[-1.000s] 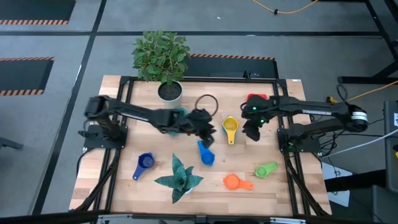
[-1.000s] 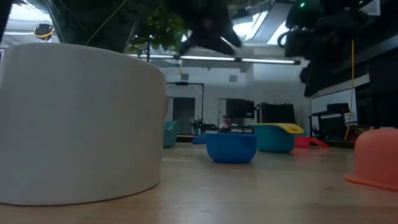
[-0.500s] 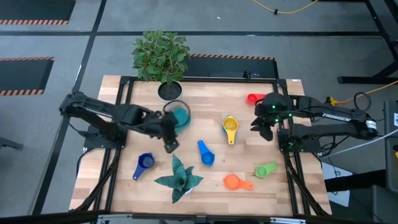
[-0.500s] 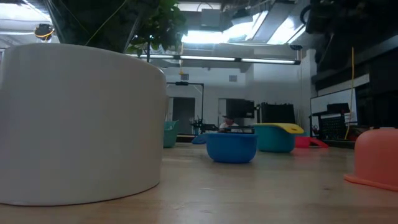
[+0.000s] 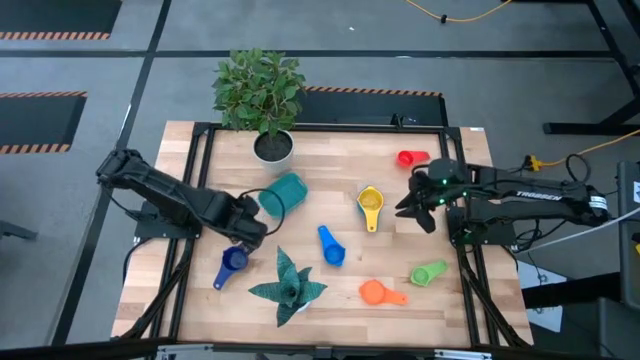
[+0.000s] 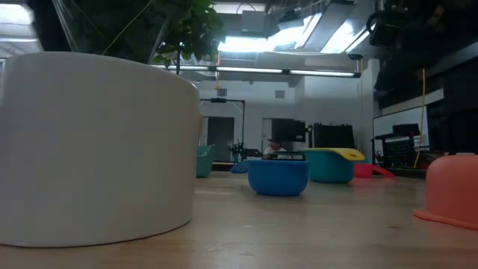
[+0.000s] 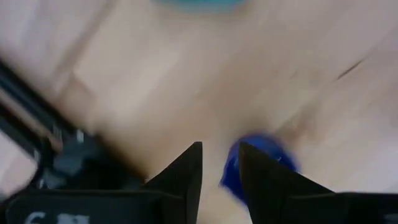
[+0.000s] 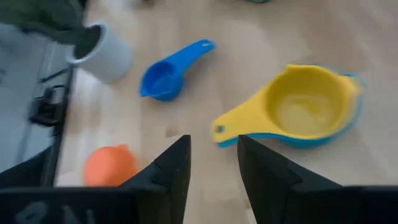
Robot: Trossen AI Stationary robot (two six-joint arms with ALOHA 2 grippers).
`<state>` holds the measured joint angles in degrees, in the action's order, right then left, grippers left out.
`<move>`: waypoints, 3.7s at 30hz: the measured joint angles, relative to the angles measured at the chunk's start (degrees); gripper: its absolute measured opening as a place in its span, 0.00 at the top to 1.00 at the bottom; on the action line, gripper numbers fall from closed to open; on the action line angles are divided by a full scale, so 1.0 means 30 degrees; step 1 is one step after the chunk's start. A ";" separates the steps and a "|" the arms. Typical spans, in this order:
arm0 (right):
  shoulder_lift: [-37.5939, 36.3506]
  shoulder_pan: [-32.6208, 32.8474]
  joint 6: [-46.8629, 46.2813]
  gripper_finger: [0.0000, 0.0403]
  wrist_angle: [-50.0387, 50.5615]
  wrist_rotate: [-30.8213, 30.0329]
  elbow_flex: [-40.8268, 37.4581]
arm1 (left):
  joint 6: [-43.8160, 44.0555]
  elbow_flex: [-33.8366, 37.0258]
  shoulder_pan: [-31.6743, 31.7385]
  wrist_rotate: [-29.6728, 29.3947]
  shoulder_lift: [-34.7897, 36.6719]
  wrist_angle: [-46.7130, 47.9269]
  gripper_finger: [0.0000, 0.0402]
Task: Nest measuring cups in basket
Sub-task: Stack the dark blue measuring cup on top of the yellow measuring cup
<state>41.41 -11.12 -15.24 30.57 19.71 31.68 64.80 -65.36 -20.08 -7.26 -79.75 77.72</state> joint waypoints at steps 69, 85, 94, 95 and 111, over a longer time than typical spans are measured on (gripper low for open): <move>0.0064 0.0540 -0.0401 0.66 -0.0685 0.0800 -0.0348 | -0.3783 0.7090 -0.1668 0.4234 -0.0014 -0.9341 0.76; 0.0064 0.0540 -0.0336 0.66 -0.0683 0.0800 -0.0356 | -0.0144 0.8048 -0.1140 0.4158 -0.0014 -1.1479 0.84; 0.0064 0.0540 0.0327 0.66 -0.0685 0.0800 -0.0356 | -0.0147 0.8048 -0.0285 0.3292 -0.0014 -1.2076 0.97; 0.0064 0.0540 0.0312 0.66 -0.0705 0.0800 -0.0356 | -0.0148 0.8048 -0.0143 0.2946 -0.0014 -1.2300 0.97; 0.0083 0.0533 -0.0366 0.66 -0.5258 -0.4539 -0.0363 | -0.1727 0.4348 0.3096 -0.4591 -0.0022 -1.3302 0.99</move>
<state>41.66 -9.52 -16.34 14.80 6.09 30.59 59.62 -52.31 -10.79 -21.03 -79.81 37.82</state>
